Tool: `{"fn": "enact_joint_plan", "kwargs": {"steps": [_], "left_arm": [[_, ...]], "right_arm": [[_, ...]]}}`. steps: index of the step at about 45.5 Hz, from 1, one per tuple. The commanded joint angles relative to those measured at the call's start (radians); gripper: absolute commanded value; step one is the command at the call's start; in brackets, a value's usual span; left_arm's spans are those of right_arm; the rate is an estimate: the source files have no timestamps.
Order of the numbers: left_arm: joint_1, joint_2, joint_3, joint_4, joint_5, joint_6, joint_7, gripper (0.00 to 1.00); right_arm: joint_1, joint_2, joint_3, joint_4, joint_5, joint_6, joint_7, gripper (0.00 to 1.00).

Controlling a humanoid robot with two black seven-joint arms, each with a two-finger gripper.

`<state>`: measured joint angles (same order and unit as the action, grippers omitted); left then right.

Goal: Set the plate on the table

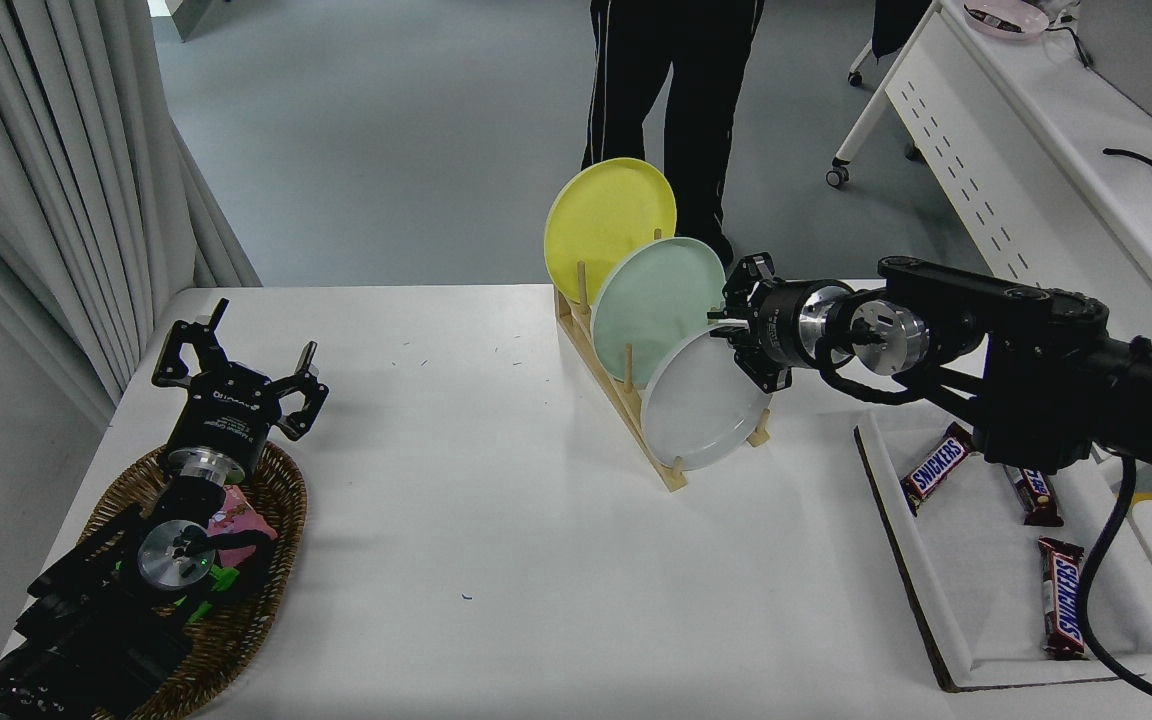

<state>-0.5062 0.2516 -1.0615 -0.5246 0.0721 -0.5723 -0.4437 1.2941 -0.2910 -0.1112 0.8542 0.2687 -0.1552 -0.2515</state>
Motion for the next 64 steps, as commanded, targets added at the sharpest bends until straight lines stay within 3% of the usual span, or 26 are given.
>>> {"fn": "enact_joint_plan", "kwargs": {"steps": [1,13,24,43,58,64], "left_arm": [[0.0,0.0,0.0,0.0,0.0,0.0,0.0,1.0],[0.0,0.0,0.0,0.0,0.0,0.0,-0.001,1.0],[0.0,0.0,0.0,0.0,0.0,0.0,0.0,1.0],[0.0,0.0,0.0,0.0,0.0,0.0,0.0,1.0],[0.0,0.0,0.0,0.0,0.0,0.0,0.0,1.0],[0.0,0.0,0.0,0.0,0.0,0.0,0.0,1.0]], "right_arm": [[-0.001,0.001,0.002,-0.001,0.0,0.0,0.0,0.12],[-0.001,0.001,0.002,0.0,0.001,0.002,0.0,0.02],[0.005,0.0,0.002,0.003,0.003,0.008,-0.002,0.0],[0.125,-0.086,0.084,0.065,0.012,0.022,-0.155,0.0],[0.217,-0.154,0.148,0.221,0.248,0.0,-0.186,0.0],[0.235,-0.171,0.208,0.287,0.322,-0.064,-0.187,0.0]]}}
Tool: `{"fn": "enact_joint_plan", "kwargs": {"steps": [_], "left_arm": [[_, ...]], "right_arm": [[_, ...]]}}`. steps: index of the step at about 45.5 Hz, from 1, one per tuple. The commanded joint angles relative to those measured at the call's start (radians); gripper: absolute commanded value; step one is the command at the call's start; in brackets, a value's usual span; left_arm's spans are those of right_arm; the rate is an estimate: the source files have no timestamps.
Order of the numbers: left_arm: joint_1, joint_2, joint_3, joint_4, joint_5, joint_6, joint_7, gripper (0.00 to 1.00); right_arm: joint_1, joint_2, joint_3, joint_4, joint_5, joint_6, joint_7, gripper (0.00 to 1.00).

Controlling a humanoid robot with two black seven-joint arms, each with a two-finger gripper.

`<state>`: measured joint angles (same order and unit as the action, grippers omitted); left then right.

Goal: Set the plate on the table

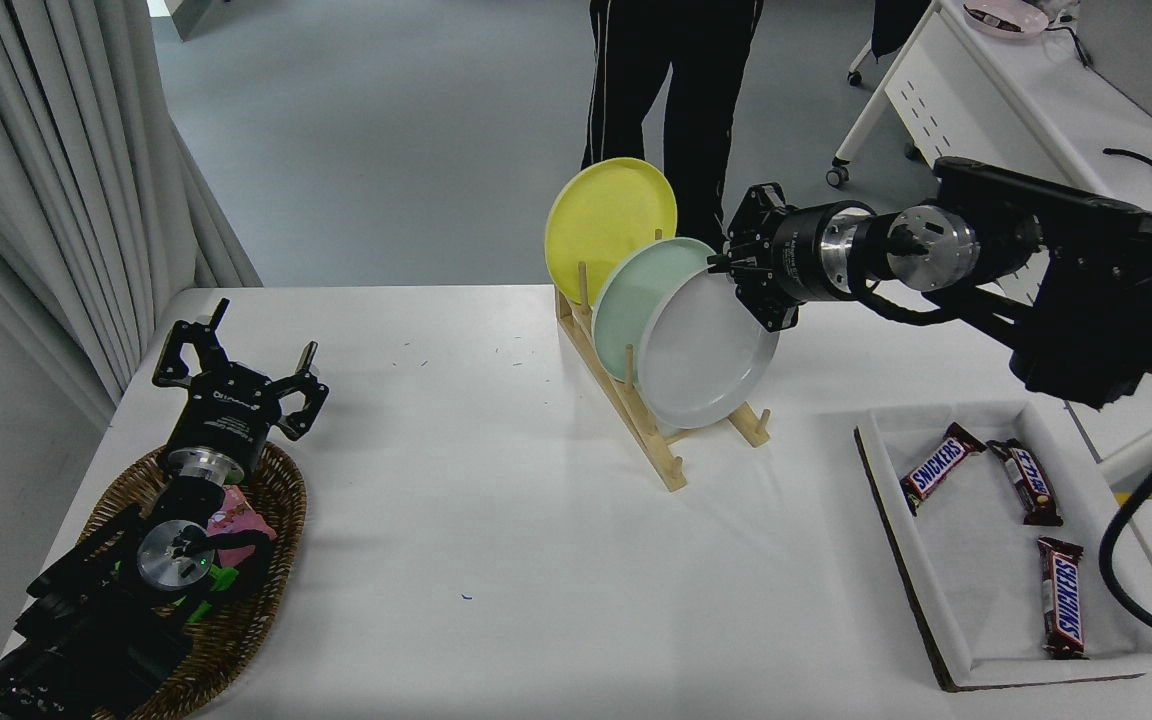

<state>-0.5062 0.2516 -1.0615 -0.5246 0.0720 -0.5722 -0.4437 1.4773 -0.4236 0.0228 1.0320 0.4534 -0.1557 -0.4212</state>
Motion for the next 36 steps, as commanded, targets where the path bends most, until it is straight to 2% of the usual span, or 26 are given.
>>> {"fn": "enact_joint_plan", "kwargs": {"steps": [1,9,25,36], "left_arm": [[0.0,0.0,0.0,0.0,0.0,0.0,0.0,1.0],[0.0,0.0,0.0,0.0,0.0,0.0,0.0,1.0],[0.0,0.0,0.0,0.0,0.0,0.0,-0.001,1.0],[0.0,0.0,0.0,0.0,0.0,0.002,0.0,1.0]], "right_arm": [[0.054,-0.041,0.092,0.118,0.145,-0.077,-0.018,0.0],[0.064,-0.05,0.209,0.16,0.195,-0.171,-0.025,0.0],[0.077,-0.06,0.239,0.203,0.324,-0.291,-0.033,0.0],[-0.05,0.02,0.266,0.215,0.361,-0.373,-0.033,0.0]]}}
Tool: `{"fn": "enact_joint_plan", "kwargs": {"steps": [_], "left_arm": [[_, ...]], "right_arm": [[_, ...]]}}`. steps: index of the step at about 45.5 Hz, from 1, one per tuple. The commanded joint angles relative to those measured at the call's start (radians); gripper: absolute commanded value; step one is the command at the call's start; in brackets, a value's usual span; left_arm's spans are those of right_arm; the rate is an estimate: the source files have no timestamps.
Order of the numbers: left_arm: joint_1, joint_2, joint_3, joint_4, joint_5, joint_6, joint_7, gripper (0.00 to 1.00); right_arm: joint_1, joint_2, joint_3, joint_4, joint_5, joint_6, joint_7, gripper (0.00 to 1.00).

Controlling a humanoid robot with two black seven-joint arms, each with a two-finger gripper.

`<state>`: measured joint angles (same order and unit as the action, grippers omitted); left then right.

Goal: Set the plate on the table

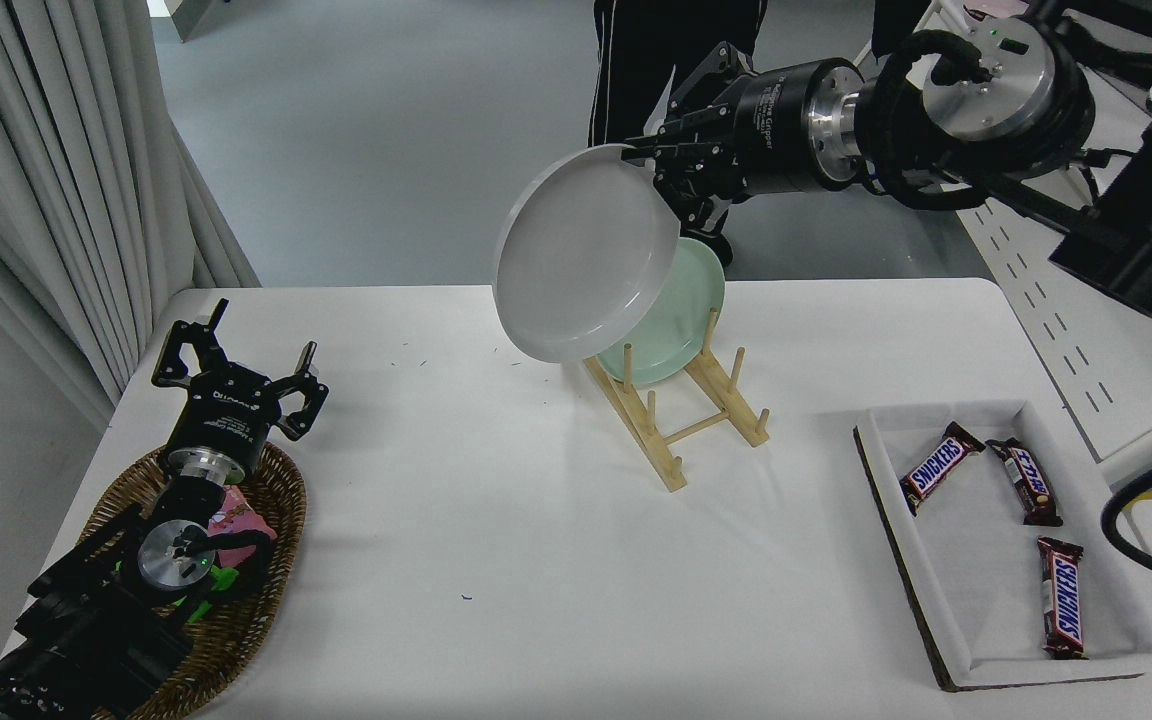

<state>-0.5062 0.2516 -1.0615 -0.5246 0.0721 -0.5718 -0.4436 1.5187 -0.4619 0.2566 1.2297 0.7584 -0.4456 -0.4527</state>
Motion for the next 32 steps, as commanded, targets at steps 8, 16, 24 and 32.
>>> {"fn": "enact_joint_plan", "kwargs": {"steps": [8,16,24,32], "left_arm": [[0.0,0.0,0.0,0.0,0.0,0.001,0.0,1.0],[0.0,0.0,0.0,0.0,0.0,0.0,-0.001,1.0],[0.0,0.0,0.0,0.0,0.0,0.0,0.0,1.0],[0.0,0.0,0.0,0.0,0.0,0.0,0.0,1.0]], "right_arm": [[-0.212,0.085,0.05,0.005,0.076,-0.131,-0.001,0.0],[-0.282,0.106,0.046,0.008,0.078,-0.215,0.0,0.0],[-0.333,0.167,0.049,-0.019,0.076,-0.34,0.0,0.0],[-0.406,0.184,0.05,-0.045,0.078,-0.34,-0.001,0.0]]}}
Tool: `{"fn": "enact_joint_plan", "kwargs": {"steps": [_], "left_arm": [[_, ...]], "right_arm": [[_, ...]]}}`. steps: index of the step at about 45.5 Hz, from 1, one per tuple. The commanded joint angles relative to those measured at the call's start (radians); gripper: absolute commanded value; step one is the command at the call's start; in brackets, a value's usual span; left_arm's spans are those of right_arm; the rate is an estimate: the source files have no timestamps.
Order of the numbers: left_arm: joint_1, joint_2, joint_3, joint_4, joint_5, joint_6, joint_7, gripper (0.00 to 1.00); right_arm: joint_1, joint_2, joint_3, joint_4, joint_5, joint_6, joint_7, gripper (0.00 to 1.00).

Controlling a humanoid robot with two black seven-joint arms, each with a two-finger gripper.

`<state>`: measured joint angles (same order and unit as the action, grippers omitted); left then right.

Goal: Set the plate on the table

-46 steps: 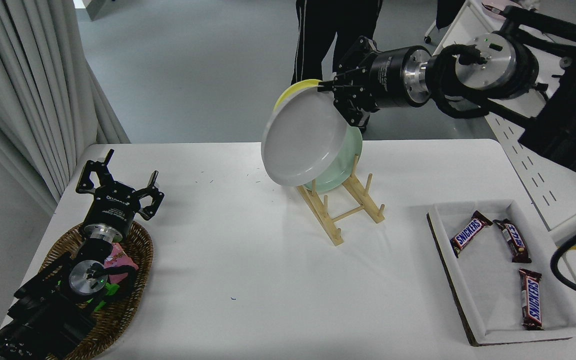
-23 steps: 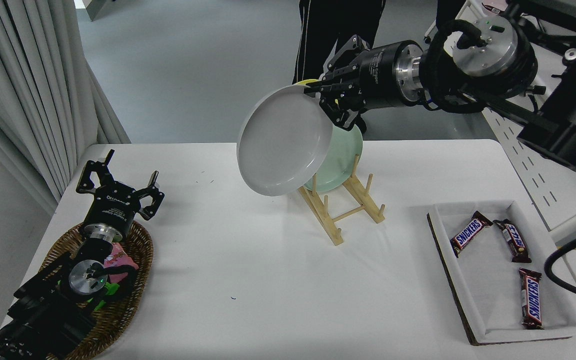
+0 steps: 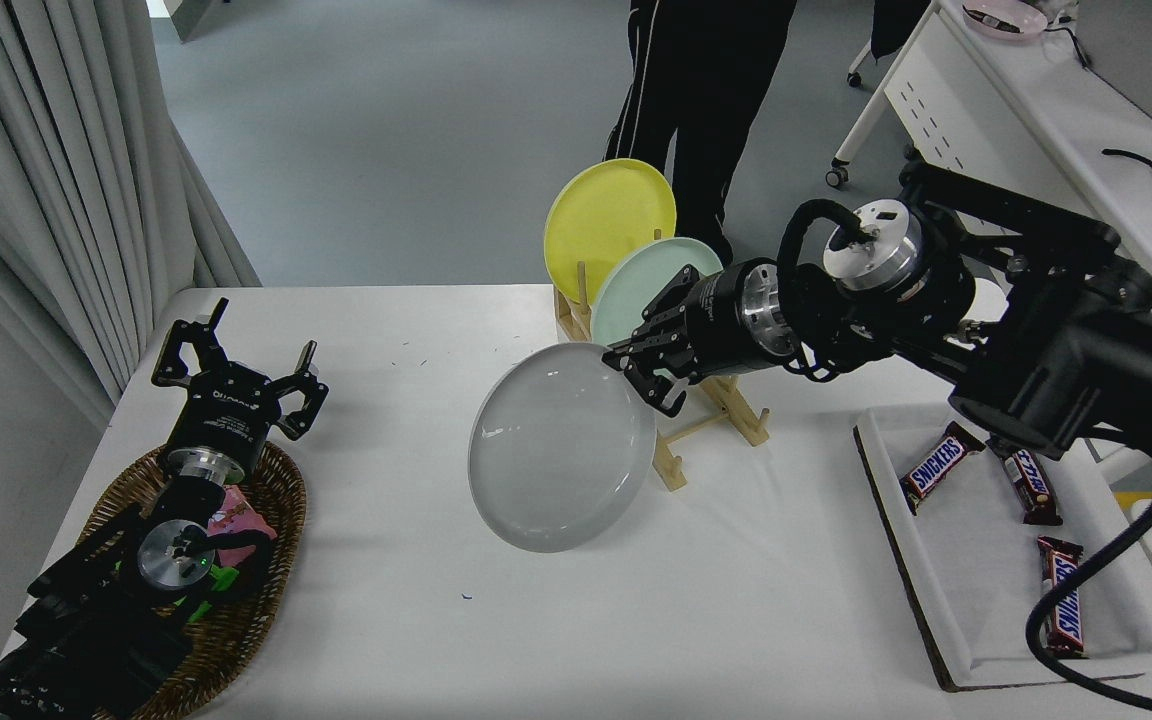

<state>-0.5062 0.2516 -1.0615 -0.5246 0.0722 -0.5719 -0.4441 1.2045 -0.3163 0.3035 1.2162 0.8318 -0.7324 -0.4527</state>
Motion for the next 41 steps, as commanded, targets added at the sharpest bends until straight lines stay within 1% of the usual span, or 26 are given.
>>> {"fn": "enact_joint_plan", "kwargs": {"steps": [1,12,41], "left_arm": [[0.0,0.0,0.0,0.0,0.0,0.001,-0.001,1.0],[0.0,0.0,0.0,0.0,0.0,0.0,0.001,1.0],[0.0,0.0,0.0,0.0,0.0,0.0,0.001,1.0]], "right_arm": [[-0.1,0.045,0.003,-0.041,0.006,-0.053,-0.003,0.0],[-0.174,0.108,0.003,-0.161,0.004,-0.053,-0.083,0.0],[-0.243,0.143,-0.012,-0.28,-0.037,-0.053,-0.098,0.0]]}}
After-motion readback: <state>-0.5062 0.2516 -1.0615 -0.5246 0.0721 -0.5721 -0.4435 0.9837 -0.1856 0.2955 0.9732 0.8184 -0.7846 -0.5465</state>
